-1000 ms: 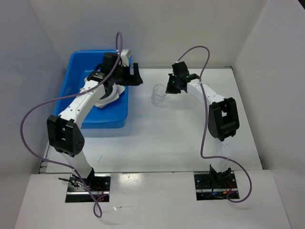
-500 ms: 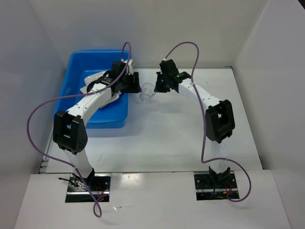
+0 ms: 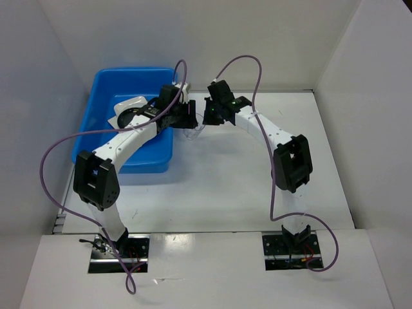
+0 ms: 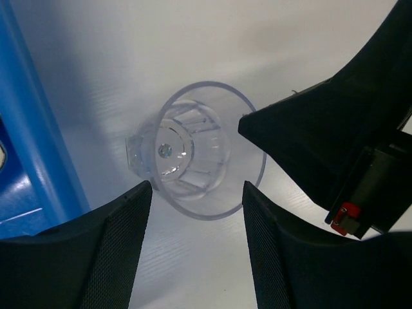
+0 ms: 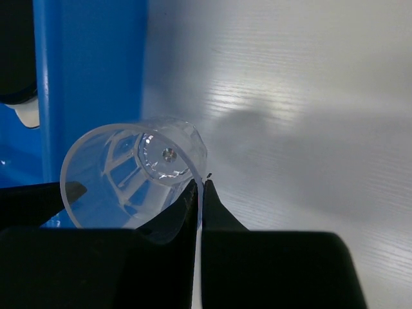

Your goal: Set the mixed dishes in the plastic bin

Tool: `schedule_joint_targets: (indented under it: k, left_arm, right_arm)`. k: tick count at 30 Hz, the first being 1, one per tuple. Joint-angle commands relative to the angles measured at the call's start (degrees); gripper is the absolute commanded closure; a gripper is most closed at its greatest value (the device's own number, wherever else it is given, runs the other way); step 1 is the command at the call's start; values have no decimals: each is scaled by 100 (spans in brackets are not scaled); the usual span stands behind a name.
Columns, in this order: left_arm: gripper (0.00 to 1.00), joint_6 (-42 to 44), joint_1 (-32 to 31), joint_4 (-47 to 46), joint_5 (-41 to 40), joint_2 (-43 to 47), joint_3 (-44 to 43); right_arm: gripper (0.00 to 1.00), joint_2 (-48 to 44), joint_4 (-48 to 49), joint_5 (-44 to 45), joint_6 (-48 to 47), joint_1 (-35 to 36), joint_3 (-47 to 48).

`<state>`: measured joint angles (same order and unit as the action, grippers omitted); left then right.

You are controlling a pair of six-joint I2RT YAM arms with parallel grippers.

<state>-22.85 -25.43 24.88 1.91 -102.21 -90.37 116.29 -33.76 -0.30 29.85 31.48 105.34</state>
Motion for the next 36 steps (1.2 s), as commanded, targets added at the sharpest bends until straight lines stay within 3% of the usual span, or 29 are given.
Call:
schedule_joint_targets:
  k: [1, 5, 14, 25, 30, 31, 36]
  left_arm:
    - [34, 61, 21, -309, -139, 395, -192]
    - [35, 184, 21, -168, -252, 97, -341]
    - [77, 298, 21, -115, -385, -264, -446]
    - [86, 299, 21, -115, -674, -317, -394]
    - [95, 299, 21, -115, -780, -369, -394]
    - [99, 299, 21, -115, -780, -369, -394]
    - [100, 299, 21, -115, -833, -422, -394]
  right_arm:
    - [100, 104, 80, -129, 74, 68, 478]
    - [100, 104, -25, -129, 74, 130, 663]
    - [100, -1, -131, -15, 127, 288, 795]
    - [100, -413, -8, -75, 127, 394, 628]
    - [100, -730, 177, -137, 127, 394, 269]
    - [96, -783, 237, -190, 127, 394, 216]
    - [87, -1064, 448, -348, 179, 394, -66]
